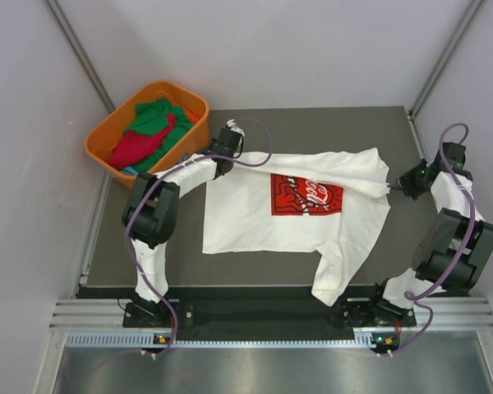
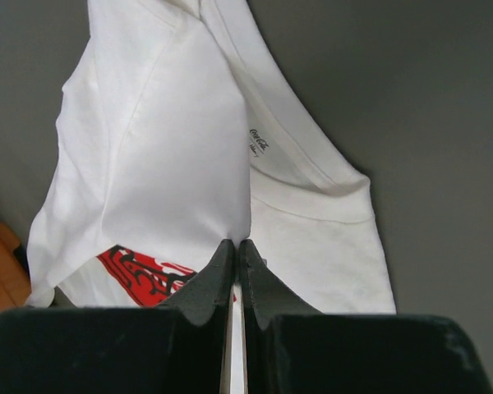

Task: Fold and stack the t-shirts
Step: Fold the tshirt

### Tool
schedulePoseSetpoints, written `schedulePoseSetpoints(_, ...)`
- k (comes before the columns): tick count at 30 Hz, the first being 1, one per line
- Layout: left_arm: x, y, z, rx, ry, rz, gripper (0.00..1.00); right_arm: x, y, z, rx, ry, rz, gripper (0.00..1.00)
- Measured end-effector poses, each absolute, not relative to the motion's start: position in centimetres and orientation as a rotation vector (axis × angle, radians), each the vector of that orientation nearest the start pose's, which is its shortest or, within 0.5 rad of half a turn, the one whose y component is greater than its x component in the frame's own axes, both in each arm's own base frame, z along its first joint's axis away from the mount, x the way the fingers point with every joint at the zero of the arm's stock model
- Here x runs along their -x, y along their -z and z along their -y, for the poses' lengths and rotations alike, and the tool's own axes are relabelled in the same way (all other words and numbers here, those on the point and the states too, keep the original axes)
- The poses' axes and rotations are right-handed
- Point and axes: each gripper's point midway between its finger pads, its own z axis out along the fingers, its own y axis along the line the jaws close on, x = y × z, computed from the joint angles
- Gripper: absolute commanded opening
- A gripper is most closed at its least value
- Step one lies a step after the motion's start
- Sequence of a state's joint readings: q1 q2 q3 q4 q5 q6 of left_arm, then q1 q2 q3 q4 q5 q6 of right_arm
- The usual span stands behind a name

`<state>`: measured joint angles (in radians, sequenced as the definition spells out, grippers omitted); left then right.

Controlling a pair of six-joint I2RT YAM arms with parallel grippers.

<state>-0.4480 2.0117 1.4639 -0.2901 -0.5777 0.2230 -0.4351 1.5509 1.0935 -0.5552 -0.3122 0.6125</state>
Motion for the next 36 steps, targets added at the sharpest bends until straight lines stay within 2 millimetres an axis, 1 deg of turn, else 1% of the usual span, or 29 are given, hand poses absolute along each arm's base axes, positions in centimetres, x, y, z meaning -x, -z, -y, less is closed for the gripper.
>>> schedulePoseSetpoints(2, -48.3, -8.7, 11.8, -0.511, -0.588, -2.252, 0.13, -35.5, -11.2, 7.8, -1.170, -0.486, -2.282, 0.00)
schedulePoseSetpoints(3, -48.2, -8.7, 11.9, -0.510, -0.591, -2.249, 0.20, -35.5, -11.4, 7.7, -1.159, -0.495, -2.282, 0.00)
schedulePoseSetpoints(4, -48.1, -8.4, 11.9, -0.515, -0.597, -2.250, 0.33, -35.4, -11.4, 7.5, -1.150, -0.502, -2.283, 0.00)
schedulePoseSetpoints(6, -47.5, -7.7, 11.7, -0.526, -0.611, -2.264, 0.41, -34.7, -10.9, 7.1, -1.144, -0.511, -2.300, 0.03)
schedulePoseSetpoints(8, -46.9, -7.0, 11.2, -0.522, -0.634, -2.279, 0.44, -34.0, -10.1, 6.7, -1.146, -0.513, -2.327, 0.07)
schedulePoseSetpoints(9, -46.6, -6.7, 11.0, -0.523, -0.645, -2.286, 0.45, -33.6, -9.7, 6.6, -1.146, -0.512, -2.340, 0.09)
schedulePoseSetpoints(12, -45.8, -6.6, 10.5, -0.496, -0.683, -2.297, 0.47, -32.6, -8.7, 6.3, -1.158, -0.512, -2.374, 0.11)
schedulePoseSetpoints(14, -45.4, -7.0, 10.5, -0.465, -0.690, -2.299, 0.47, -32.2, -8.3, 6.2, -1.165, -0.510, -2.386, 0.11)
schedulePoseSetpoints(17, -45.2, -8.1, 10.8, -0.411, -0.663, -2.297, 0.47, -32.0, -8.4, 6.5, -1.164, -0.482, -2.388, 0.12)
schedulePoseSetpoints(19, -45.5, -9.0, 11.4, -0.372, -0.618, -2.298, 0.45, -31.7, -8.5, 6.9, -1.168, -0.440, -2.384, 0.12)
schedulePoseSetpoints(22, -46.3, -10.2, 12.8, -0.297, -0.507, -2.299, 0.44, -31.3, -9.0, 7.9, -1.181, -0.355, -2.370, 0.15)
schedulePoseSetpoints(24, -46.5, -10.7, 13.7, -0.253, -0.424, -2.314, 0.44, -31.2, -9.4, 8.6, -1.191, -0.302, -2.362, 0.16)
schedulePoseSetpoints(26, -46.6, -10.9, 14.5, -0.223, -0.353, -2.329, 0.44, -31.3, -9.9, 9.2, -1.193, -0.259, -2.347, 0.16)
schedulePoseSetpoints(28, -46.5, -10.8, 15.5, -0.203, -0.265, -2.355, 0.44, -31.4, -10.6, 9.7, -1.187, -0.222, -2.329, 0.21)
schedulePoseSetpoints(30, -46.0, -10.4, 16.5, -0.193, -0.170, -2.390, 0.44, -31.7, -11.5, 9.8, -1.160, -0.201, -2.315, 0.30)
schedulePoseSetpoints(32, -45.5, -10.0, 17.6, -0.181, -0.080, -2.418, 0.45, -32.5, -12.4, 9.5, -1.122, -0.193, -2.303, 0.34)
schedulePoseSetpoints(34, -44.9, -9.8, 19.1, -0.172, 0.034, -2.446, 0.44, -34.1, -13.3, 8.5, -1.055, -0.204, -2.304, 0.40)
schedulePoseSetpoints(35, -44.6, -9.8, 19.8, -0.167, 0.087, -2.456, 0.44, -35.1, -13.8, 8.1, -1.022, -0.217, -2.303, 0.40)
schedulePoseSetpoints(36, -44.3, -9.6, 20.2, -0.166, 0.126, -2.466, 0.44, -36.5, -14.3, 7.5, -0.977, -0.234, -2.308, 0.41)
